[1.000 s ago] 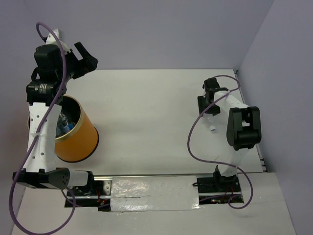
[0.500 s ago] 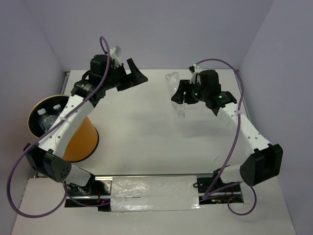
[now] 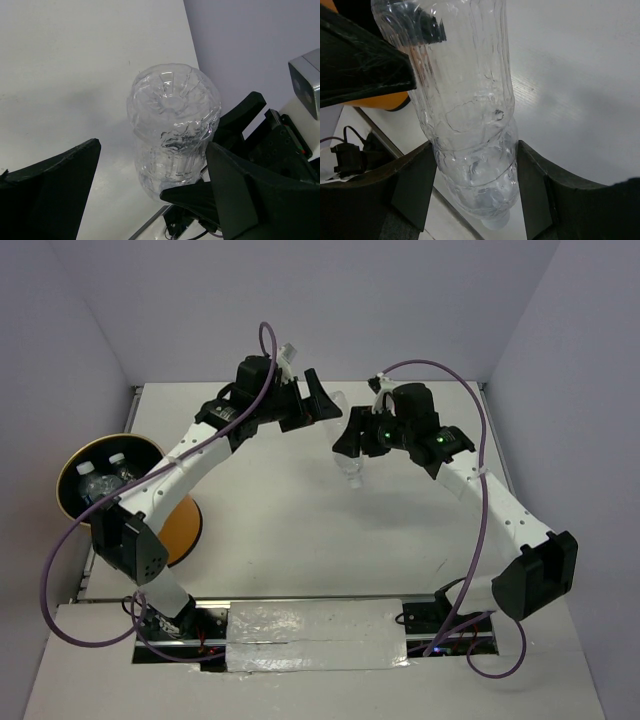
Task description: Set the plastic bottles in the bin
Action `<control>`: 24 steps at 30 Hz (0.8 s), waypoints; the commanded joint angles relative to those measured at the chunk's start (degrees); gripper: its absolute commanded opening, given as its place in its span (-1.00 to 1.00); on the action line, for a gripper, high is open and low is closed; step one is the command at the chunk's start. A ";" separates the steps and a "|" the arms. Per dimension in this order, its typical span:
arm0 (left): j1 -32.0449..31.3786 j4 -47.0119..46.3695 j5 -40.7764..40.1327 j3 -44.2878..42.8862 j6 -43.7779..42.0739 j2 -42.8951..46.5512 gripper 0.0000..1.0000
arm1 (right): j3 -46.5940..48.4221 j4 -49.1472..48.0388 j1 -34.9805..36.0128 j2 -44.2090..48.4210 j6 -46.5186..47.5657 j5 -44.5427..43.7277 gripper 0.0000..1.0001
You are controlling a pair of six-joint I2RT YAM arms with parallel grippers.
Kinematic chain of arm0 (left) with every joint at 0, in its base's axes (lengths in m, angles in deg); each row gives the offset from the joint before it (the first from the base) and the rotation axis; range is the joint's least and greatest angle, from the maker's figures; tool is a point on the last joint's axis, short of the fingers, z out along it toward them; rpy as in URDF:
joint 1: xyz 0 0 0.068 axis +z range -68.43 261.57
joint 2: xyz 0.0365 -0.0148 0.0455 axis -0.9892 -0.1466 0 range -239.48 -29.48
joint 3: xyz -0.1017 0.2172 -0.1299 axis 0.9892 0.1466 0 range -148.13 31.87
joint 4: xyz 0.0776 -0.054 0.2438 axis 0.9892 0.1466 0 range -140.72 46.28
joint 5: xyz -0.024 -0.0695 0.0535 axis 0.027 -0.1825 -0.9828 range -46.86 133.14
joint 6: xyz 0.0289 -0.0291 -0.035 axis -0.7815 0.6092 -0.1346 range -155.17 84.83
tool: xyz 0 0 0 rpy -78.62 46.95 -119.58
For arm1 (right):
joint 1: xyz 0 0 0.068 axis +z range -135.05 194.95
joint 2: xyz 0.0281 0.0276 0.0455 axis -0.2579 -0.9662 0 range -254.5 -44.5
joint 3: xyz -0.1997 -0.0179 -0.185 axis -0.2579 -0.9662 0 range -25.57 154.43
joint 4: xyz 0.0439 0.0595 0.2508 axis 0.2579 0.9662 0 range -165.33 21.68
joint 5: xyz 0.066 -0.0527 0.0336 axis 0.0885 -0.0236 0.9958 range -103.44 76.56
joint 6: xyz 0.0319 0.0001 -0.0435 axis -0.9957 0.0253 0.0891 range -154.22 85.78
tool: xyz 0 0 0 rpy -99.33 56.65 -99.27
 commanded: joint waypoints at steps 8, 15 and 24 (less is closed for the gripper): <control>-1.20 -3.61 0.68 -4.24 1.23 -3.43 0.98 | 3.61 -1.09 1.79 0.22 -0.35 2.34 -0.01; -1.82 -4.57 0.51 -4.07 0.70 -3.78 0.89 | 4.57 0.22 2.23 0.39 0.17 3.40 -0.01; -2.09 -6.25 -0.28 -1.79 0.44 -1.06 -0.15 | 4.93 1.10 2.49 0.13 -0.09 3.40 0.08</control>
